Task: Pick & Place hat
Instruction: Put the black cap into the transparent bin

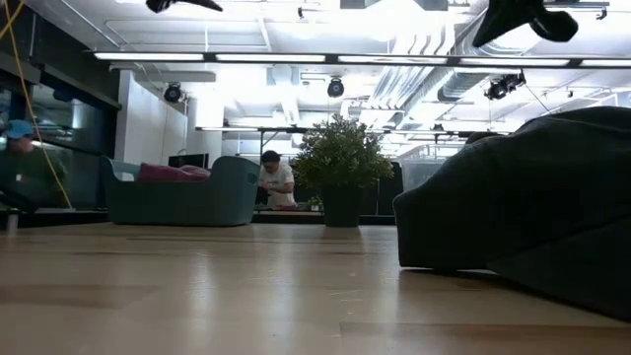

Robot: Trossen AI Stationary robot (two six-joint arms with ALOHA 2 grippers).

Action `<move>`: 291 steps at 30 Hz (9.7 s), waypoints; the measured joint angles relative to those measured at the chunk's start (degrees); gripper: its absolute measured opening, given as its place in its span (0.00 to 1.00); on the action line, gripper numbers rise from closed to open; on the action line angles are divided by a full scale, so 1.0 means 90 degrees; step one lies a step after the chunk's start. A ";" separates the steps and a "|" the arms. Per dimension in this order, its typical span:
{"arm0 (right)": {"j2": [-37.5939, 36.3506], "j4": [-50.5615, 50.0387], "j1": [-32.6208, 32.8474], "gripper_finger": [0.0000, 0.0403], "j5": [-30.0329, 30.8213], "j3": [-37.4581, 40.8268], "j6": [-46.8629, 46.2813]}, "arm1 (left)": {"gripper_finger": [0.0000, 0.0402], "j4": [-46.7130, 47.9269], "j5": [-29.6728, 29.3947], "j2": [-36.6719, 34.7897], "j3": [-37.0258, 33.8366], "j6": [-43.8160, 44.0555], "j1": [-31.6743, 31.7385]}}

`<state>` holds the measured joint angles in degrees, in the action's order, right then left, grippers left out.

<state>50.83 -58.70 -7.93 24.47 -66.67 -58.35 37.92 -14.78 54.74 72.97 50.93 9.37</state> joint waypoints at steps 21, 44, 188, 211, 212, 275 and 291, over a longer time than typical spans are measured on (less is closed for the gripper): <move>0.1702 0.0110 0.4140 0.00 -0.0722 0.0000 -0.1642 | 0.84 0.1138 0.0276 -0.1008 -0.0850 0.0453 -0.0002; 0.3746 0.0689 0.6475 0.00 -0.1432 0.0000 -0.4748 | 0.84 -0.0242 0.1478 -0.4479 -0.4270 0.1146 -0.0002; 0.4094 0.1293 0.4238 0.71 -0.2839 -0.0002 -0.3815 | 0.84 -0.4331 0.1580 -0.4845 -0.8029 -0.0772 0.0000; 0.5638 0.2001 0.4117 0.71 -0.2637 -0.0002 -0.3795 | 0.84 -0.4316 0.1583 -0.4847 -0.8029 -0.0774 0.0000; 0.5726 0.2081 0.4117 0.71 -0.2643 -0.0002 -0.3802 | 0.84 -0.4316 0.1585 -0.4847 -0.8029 -0.0771 -0.0002; 0.4836 0.2118 0.3953 0.00 -0.1566 0.0022 -0.3827 | 0.84 -0.4304 0.1583 -0.4847 -0.8029 -0.0771 0.0000; 0.3360 0.1141 0.3700 0.00 -0.0592 0.0007 -0.3934 | 0.84 -0.4302 0.1583 -0.4847 -0.8029 -0.0771 -0.0002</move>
<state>81.07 -48.43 25.37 19.14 -66.61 -93.75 -0.80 -0.54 11.11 0.71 43.99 9.34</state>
